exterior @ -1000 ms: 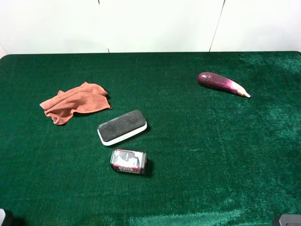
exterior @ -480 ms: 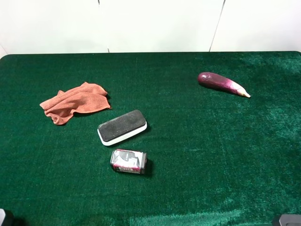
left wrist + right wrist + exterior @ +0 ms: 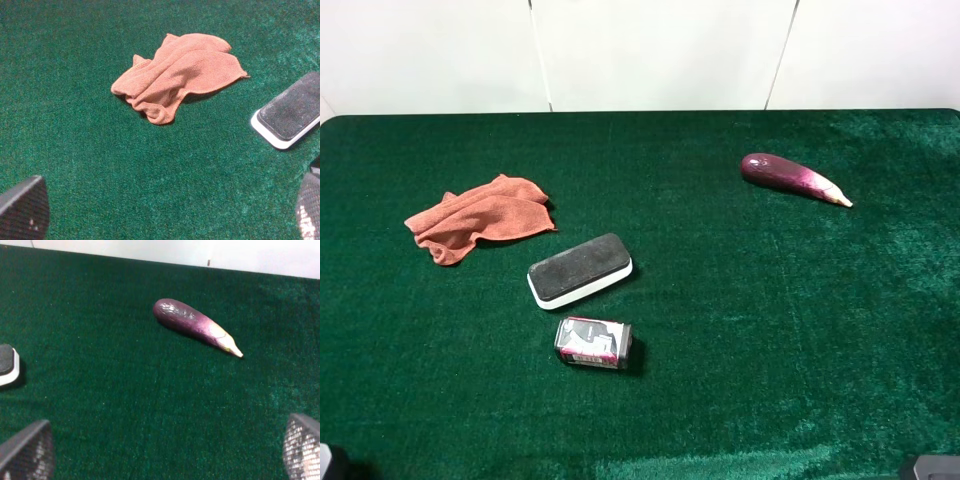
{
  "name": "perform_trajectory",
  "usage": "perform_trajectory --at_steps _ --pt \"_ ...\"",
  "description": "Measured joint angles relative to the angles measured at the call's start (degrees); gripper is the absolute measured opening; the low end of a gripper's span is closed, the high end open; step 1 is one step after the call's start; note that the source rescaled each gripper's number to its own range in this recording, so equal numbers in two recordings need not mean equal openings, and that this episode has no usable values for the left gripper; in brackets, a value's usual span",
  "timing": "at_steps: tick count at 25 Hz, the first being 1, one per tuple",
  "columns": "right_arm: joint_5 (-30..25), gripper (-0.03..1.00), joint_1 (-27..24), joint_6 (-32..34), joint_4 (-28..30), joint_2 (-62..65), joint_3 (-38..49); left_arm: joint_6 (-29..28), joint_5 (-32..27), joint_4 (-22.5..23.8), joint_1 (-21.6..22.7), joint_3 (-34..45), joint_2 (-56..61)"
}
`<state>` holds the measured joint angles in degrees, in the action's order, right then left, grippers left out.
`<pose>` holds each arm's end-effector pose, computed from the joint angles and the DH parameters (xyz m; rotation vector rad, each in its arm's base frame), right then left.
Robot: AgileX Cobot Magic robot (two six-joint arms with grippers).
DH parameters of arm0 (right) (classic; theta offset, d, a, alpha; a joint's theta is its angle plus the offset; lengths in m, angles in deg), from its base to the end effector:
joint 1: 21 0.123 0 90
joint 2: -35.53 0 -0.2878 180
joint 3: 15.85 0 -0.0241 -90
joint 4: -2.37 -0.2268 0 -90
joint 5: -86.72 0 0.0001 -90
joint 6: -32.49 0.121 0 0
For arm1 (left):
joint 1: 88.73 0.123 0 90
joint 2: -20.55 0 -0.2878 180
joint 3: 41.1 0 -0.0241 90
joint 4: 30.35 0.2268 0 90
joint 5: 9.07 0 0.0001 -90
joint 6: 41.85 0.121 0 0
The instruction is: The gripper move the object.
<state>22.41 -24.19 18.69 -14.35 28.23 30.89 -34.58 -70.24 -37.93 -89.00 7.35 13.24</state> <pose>-0.0105 0.0320 0.2584 -0.2191 2.0229 0.1636 -0.0043 -0.0140 0.2530 0.1412 2.0298 -0.0814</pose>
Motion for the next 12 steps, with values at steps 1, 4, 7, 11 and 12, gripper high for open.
perform_trajectory --at_steps 1,4,7,11,12 --pt "0.0 1.0 0.0 0.0 0.1 0.0 0.0 0.0 0.0 0.0 0.0 0.0 0.0" --pt "0.0 1.0 0.0 0.0 0.1 0.0 0.0 0.0 0.0 0.0 0.0 0.0 0.0" --pt "0.0 1.0 0.0 0.0 0.1 0.0 0.0 0.0 0.0 0.0 0.0 0.0 0.0" --pt "0.0 1.0 0.0 0.0 0.1 0.0 0.0 0.0 0.0 0.0 0.0 0.0 0.0" --pt "0.1 1.0 0.0 0.0 0.1 0.0 0.0 0.0 0.0 0.0 0.0 0.0 0.0"
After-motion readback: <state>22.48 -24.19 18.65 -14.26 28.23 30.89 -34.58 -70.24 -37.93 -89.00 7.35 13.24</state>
